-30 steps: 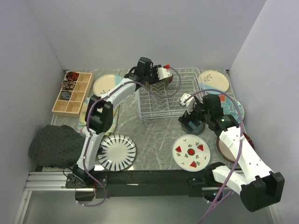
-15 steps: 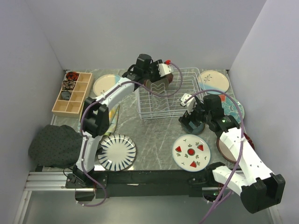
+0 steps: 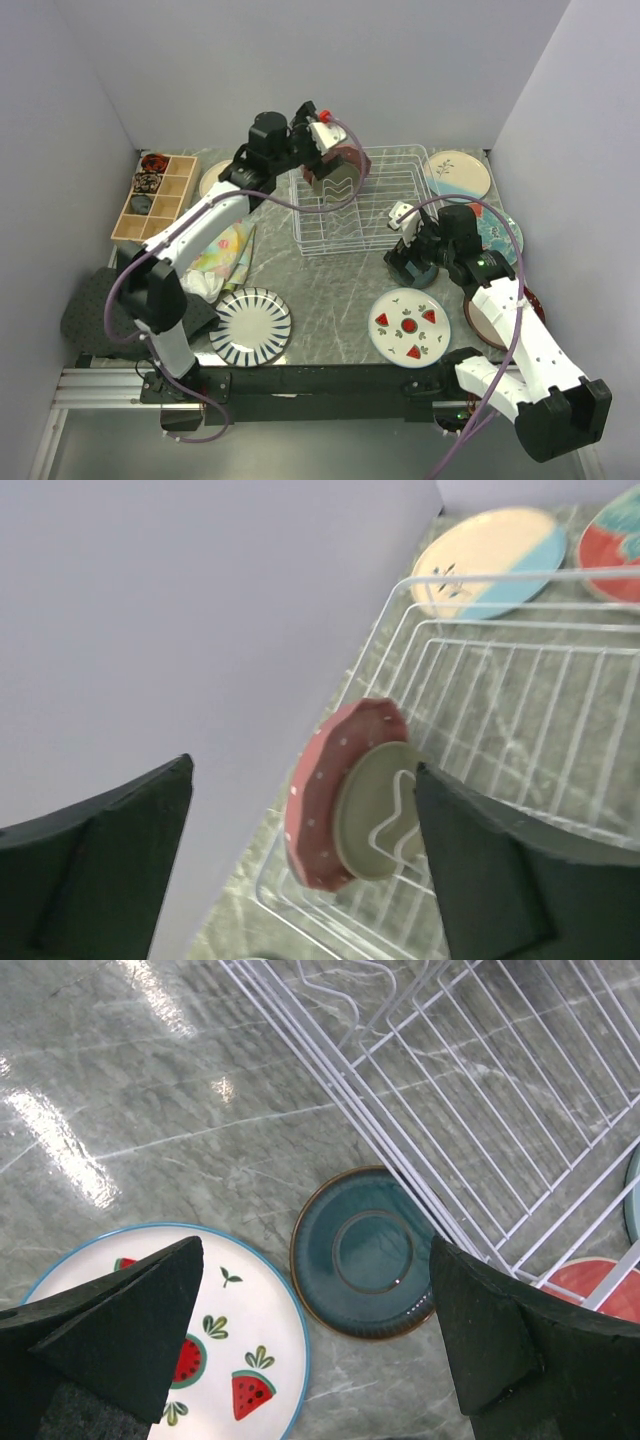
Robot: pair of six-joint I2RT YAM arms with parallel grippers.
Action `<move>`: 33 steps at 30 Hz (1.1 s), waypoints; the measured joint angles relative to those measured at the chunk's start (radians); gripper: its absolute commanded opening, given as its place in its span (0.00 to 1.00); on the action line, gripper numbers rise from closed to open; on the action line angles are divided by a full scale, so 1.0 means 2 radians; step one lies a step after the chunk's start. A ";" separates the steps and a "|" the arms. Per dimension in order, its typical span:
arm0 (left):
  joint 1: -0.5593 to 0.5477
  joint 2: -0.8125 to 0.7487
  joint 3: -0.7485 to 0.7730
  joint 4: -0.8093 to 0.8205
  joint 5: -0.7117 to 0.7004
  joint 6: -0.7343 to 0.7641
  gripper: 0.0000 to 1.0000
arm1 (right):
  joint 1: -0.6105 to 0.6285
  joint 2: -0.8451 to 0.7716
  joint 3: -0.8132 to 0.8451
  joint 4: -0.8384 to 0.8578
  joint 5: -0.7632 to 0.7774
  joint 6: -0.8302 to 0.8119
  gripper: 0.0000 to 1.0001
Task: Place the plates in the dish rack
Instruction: Insert the plate into the dish rack, then grab a plate with the right arm
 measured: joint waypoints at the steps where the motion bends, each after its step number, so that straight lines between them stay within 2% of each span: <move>1: 0.000 -0.015 -0.017 0.006 0.001 -0.012 0.99 | -0.001 0.000 0.000 0.000 -0.001 0.000 1.00; 8: 0.006 -0.104 -0.104 0.039 0.006 -0.101 0.99 | -0.002 0.004 0.000 -0.001 -0.015 0.002 1.00; 15: 0.018 -0.162 -0.126 0.049 0.007 -0.207 0.99 | -0.002 0.014 0.000 -0.023 -0.061 -0.028 1.00; 21: 0.028 -0.216 -0.155 -0.023 0.008 -0.291 0.99 | -0.002 0.060 -0.001 -0.083 -0.121 -0.116 1.00; 29: 0.029 -0.344 -0.339 -0.082 0.028 -0.364 0.99 | 0.002 0.103 0.000 -0.158 -0.171 -0.258 1.00; 33: 0.029 -0.379 -0.387 -0.097 0.018 -0.369 1.00 | 0.006 0.136 0.009 -0.183 -0.169 -0.321 1.00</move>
